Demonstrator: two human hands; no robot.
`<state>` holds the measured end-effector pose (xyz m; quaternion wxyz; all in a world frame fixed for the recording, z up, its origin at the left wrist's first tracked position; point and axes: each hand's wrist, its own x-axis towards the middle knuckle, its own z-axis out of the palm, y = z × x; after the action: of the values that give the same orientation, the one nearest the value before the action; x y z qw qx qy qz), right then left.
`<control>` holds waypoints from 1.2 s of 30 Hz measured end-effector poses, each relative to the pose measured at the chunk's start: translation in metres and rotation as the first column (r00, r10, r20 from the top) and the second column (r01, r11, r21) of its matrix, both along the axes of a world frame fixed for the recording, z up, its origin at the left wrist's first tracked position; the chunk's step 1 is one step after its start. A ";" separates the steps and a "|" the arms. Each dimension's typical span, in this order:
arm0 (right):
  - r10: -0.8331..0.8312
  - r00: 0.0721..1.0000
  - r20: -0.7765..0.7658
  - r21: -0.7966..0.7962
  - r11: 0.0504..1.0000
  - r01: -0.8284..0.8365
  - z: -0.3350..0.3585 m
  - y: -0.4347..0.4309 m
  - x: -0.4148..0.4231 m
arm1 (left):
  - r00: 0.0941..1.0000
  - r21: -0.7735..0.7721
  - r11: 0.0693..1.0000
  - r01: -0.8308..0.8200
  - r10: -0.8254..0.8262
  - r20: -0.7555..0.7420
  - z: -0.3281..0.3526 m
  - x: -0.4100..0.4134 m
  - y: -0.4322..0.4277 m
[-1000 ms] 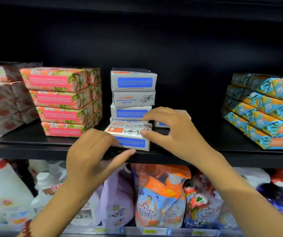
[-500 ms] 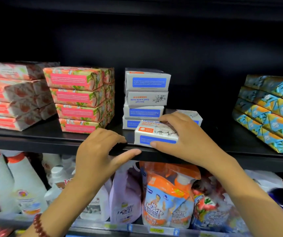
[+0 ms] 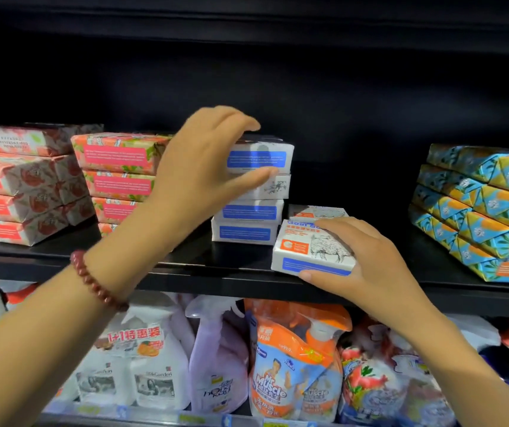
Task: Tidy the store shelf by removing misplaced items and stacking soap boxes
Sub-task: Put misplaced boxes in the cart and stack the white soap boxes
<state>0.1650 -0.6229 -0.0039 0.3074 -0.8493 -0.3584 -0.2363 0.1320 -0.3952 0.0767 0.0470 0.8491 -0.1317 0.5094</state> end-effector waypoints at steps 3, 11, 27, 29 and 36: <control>-0.005 1.000 0.005 0.041 0.999 0.005 -0.002 -0.008 -0.001 | 0.981 0.003 0.993 -0.119 0.118 -0.154 0.013 0.022 -0.001; -0.002 1.000 0.021 0.119 0.993 -0.001 -0.004 -0.019 0.002 | 0.957 -0.008 0.991 -0.135 0.128 -0.261 0.006 0.031 0.000; -0.100 0.995 0.028 0.036 0.994 0.099 0.029 -0.022 0.053 | 0.995 -0.133 0.986 0.102 -0.103 0.006 -0.062 -0.025 -0.005; -0.092 0.995 0.024 0.011 0.996 0.091 0.035 -0.014 0.064 | 0.991 -0.152 0.980 0.125 -0.130 -0.024 -0.074 -0.027 -0.008; -0.074 0.997 -0.020 -0.185 0.980 0.069 0.045 0.005 0.092 | 0.982 -0.190 0.972 0.139 -0.160 -0.100 -0.105 -0.025 -0.011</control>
<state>0.2568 -0.6175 0.0410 0.2239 -0.8894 -0.3439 -0.2015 0.1072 -0.4064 -0.0288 0.1701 0.8568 -0.1455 0.4646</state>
